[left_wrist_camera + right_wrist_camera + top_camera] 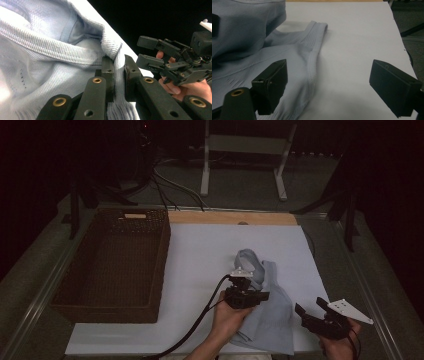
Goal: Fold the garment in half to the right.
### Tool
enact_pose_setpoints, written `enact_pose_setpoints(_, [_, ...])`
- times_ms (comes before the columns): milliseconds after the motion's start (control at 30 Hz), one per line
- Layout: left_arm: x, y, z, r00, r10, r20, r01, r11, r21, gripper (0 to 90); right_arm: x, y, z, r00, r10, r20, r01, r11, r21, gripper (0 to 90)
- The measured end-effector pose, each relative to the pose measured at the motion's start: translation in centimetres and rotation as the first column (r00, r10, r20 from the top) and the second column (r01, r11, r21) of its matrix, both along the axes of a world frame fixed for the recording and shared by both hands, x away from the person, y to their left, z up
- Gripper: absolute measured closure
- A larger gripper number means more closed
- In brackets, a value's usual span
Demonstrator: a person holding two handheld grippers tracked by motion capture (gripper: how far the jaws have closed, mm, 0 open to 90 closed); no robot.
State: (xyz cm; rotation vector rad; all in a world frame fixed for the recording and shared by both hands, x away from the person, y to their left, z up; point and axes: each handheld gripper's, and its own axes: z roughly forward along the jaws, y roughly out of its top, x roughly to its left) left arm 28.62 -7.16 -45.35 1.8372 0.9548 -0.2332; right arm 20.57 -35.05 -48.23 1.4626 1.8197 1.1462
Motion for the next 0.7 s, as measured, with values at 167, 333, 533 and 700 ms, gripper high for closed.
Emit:
enact_pose_setpoints(167, [0.0, -0.5, -0.3, 0.9997, -0.018, 0.018, 0.018, 0.9998, 0.003, 84.0, -0.1, 0.0, 0.1, 1.0000, 0.002, 0.008, -0.002, 1.000, 0.013, 14.6])
enact_pose_setpoints(333, [0.1, -1.1, -0.6, 0.9989, -0.036, 0.031, 0.036, 0.9994, 0.002, 83.9, -0.1, 0.0, 0.0, 0.9999, 0.001, 0.015, -0.001, 1.000, 0.014, 14.3])
enact_pose_setpoints(533, [0.0, -1.7, -1.0, 0.9979, -0.049, 0.042, 0.049, 0.9987, 0.017, 83.8, -0.1, -0.1, 0.1, 0.9997, 0.000, 0.025, 0.000, 1.000, 0.030, 13.5])
enact_pose_setpoints(700, [-0.1, -2.2, -1.3, 0.9944, -0.077, 0.073, 0.074, 0.9961, 0.048, 81.8, -0.2, -0.1, 0.0, 0.9996, 0.004, 0.028, -0.005, 1.000, 0.030, 13.3])
